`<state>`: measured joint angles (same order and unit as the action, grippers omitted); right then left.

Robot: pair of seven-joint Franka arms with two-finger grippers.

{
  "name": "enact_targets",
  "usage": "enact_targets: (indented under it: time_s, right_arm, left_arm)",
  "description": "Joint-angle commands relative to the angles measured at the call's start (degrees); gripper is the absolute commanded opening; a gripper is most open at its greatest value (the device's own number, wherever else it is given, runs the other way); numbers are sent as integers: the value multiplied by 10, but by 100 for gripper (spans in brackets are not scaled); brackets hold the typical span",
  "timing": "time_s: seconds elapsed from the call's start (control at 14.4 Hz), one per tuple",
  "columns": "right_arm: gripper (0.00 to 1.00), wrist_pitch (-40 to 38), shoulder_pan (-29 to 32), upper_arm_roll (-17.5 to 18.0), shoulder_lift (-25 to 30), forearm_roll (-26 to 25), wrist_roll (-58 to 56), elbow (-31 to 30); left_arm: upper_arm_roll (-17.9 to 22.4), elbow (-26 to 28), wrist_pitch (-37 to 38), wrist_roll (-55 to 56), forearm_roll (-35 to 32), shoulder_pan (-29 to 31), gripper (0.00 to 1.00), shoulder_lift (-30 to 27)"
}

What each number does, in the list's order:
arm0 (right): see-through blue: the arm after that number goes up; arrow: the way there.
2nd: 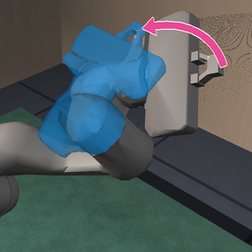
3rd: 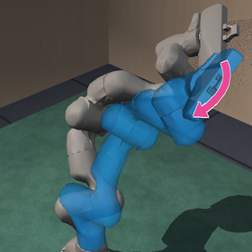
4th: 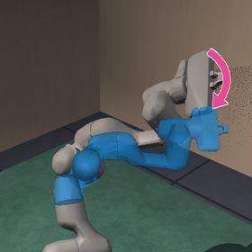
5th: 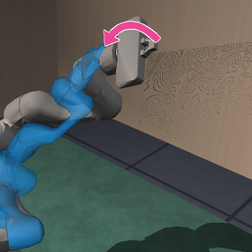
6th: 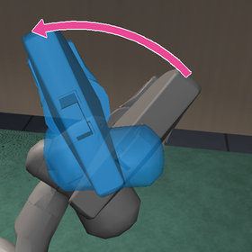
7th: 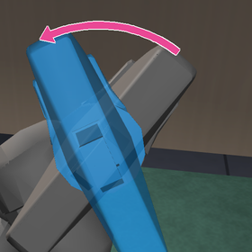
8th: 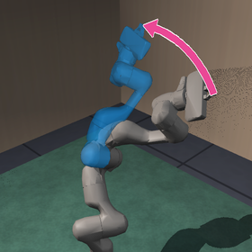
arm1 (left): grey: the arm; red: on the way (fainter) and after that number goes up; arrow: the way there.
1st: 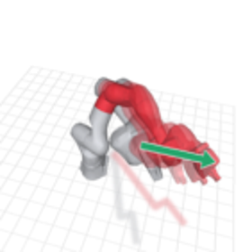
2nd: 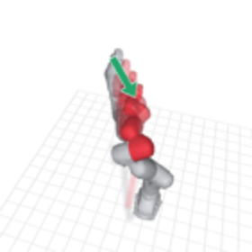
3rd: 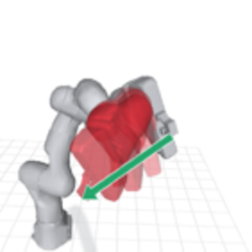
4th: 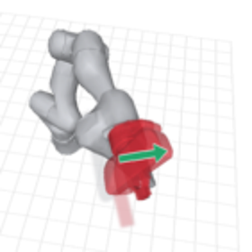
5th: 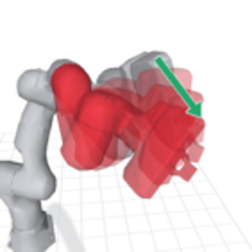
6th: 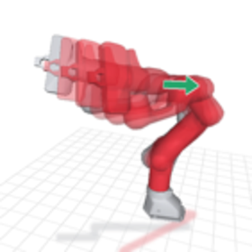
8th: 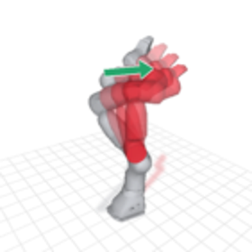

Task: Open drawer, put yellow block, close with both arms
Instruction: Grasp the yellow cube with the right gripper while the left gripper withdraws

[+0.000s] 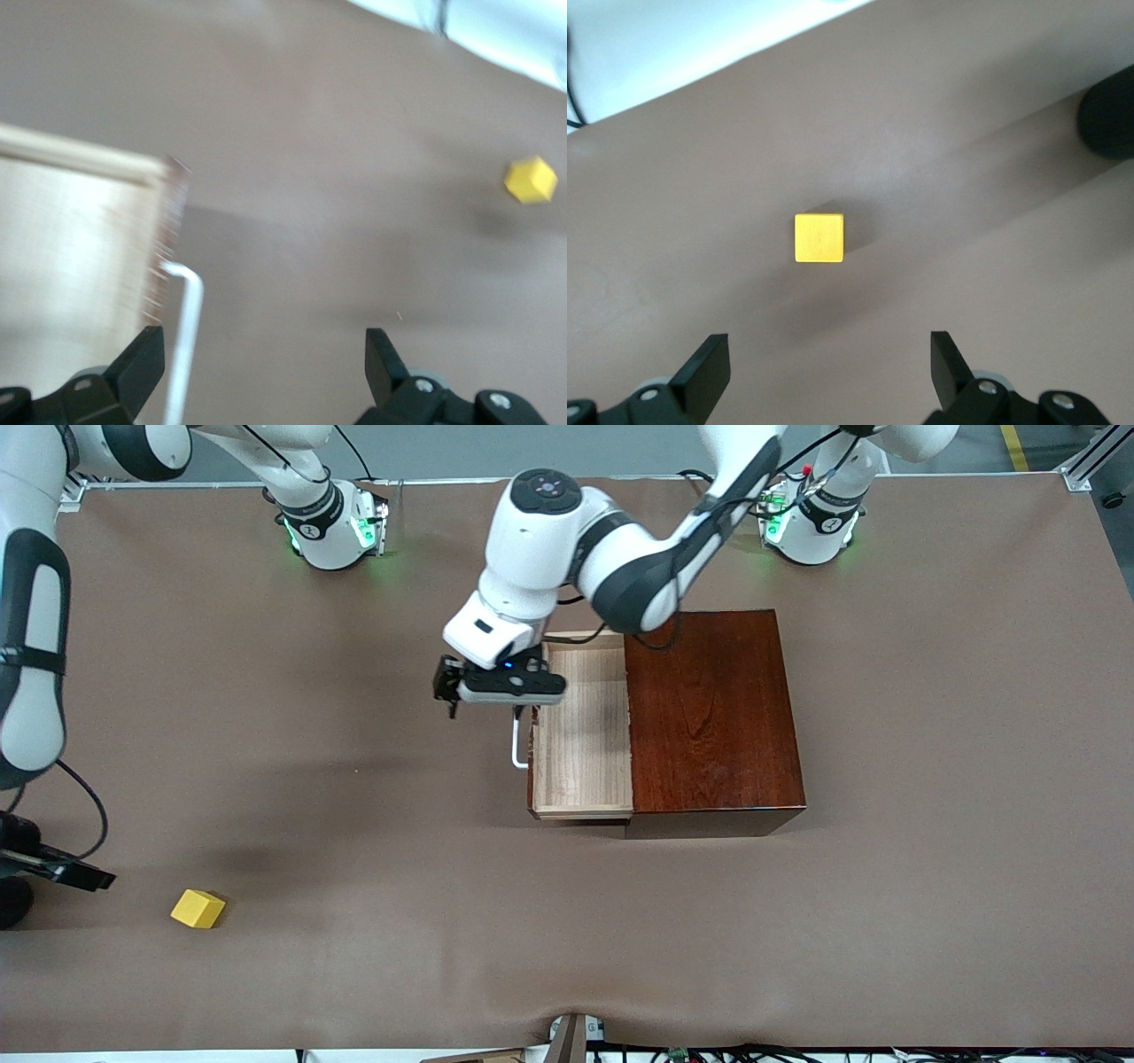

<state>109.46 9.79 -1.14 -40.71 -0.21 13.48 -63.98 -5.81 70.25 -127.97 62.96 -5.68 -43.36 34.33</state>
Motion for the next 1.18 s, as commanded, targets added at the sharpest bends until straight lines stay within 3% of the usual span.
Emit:
enact_targets:
  time_s: [0.0, 0.35, 0.62, 0.97, 1.11]
  right_arm:
    - [100, 32, -3, 2, -64, 9, 29, 25]
    - [100, 111, -7, 2, -144, 10, 38, 25]
    - [100, 161, -12, 2, -173, 13, 54, 24]
    - [100, 193, -12, 2, -185, 14, 52, 21]
    - [72, 205, -8, 2, -188, 14, 38, 21]
  left_arm:
    - [-5, 24, 75, -13, 7, 84, 100, -51]
    - [-12, 39, 180, -147, 12, 226, 100, -107]
    - [-12, 113, 217, -339, 46, 345, 100, -174]
    - [-11, 239, 225, -508, 47, 426, 100, -283]
    - [-11, 271, 257, -557, 47, 439, 100, -321]
